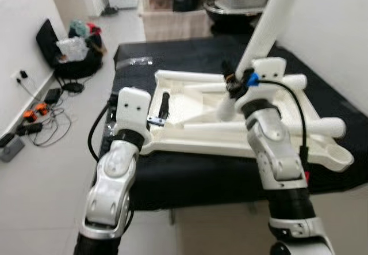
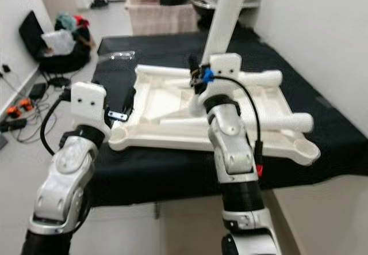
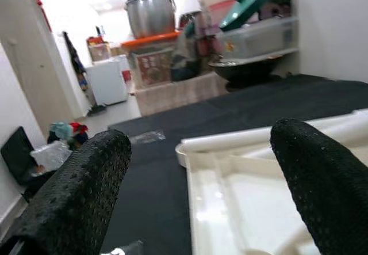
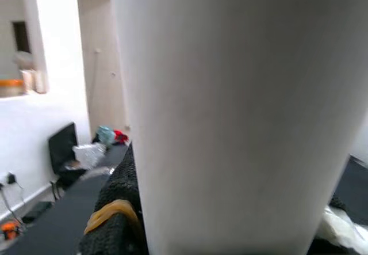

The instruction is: Building children table

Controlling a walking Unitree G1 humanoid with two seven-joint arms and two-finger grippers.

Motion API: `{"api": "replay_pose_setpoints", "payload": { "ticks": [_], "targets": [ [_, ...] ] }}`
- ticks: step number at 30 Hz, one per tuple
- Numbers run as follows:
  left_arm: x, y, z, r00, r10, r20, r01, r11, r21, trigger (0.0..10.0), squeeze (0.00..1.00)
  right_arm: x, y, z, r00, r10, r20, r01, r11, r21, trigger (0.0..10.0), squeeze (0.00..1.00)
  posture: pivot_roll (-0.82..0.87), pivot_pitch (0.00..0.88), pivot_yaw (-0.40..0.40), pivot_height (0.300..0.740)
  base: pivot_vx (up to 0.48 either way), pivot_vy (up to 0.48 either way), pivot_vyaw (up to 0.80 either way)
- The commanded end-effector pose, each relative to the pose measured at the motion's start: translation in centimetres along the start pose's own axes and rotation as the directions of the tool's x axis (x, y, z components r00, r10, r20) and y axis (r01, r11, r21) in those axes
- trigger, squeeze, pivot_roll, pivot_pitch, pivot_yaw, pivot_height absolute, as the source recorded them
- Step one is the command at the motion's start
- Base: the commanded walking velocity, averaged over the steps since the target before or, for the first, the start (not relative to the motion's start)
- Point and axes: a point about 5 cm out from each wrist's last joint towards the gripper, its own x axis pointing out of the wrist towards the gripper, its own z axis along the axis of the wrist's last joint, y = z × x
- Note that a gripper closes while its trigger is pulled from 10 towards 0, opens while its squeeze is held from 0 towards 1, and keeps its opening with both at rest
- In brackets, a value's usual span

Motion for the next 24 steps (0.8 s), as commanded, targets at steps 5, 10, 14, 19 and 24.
{"api": "replay_pose_setpoints", "payload": {
  "ticks": [5, 10, 14, 19, 24],
  "targets": [
    [-0.47, 0.50, -0.72, 0.999, 0.025, -0.030, -0.025, 1.000, 0.000, 10.0, 0.00, 0.07, 1.06, 0.72, 0.999, 0.024, 0.038, -0.024, 1.000, 0.019, 10.0, 0.00, 0.01, 0.000, -0.040, 0.740, 0.117, 0.000, 0.00],
    [-0.51, 0.42, -0.81, 0.999, 0.020, -0.039, -0.021, 1.000, -0.007, 10.0, 0.00, 0.04, 0.85, 0.54, 1.000, 0.018, 0.026, -0.018, 1.000, 0.012, 10.0, 0.00, 0.01, 0.000, -0.039, 0.740, 0.000, 0.000, -0.09],
    [-0.56, 0.31, -0.88, 0.999, 0.015, -0.043, -0.016, 1.000, -0.016, 10.0, 0.00, 0.03, 0.55, 0.41, 1.000, 0.007, 0.018, -0.007, 1.000, 0.005, 10.0, 0.00, 0.01, 0.000, -0.035, 0.740, 0.000, 0.000, -0.71],
    [-0.56, 0.31, -0.88, 0.999, 0.015, -0.043, -0.016, 1.000, -0.016, 10.0, 0.00, 0.03, 0.55, 0.41, 1.000, 0.007, 0.018, -0.007, 1.000, 0.005, 10.0, 0.00, 0.01, 0.000, -0.035, 0.740, 0.000, 0.000, -0.80],
    [-0.82, 0.38, -1.31, 0.997, 0.016, -0.069, -0.019, 0.999, -0.033, 10.0, 0.00, -0.08, 0.50, 0.23, 1.000, -0.008, 0.012, 0.008, 1.000, 0.011, 10.0, 0.00, 0.01, 0.000, -0.033, 0.740, 0.000, 0.171, -0.32]
  ]
}}
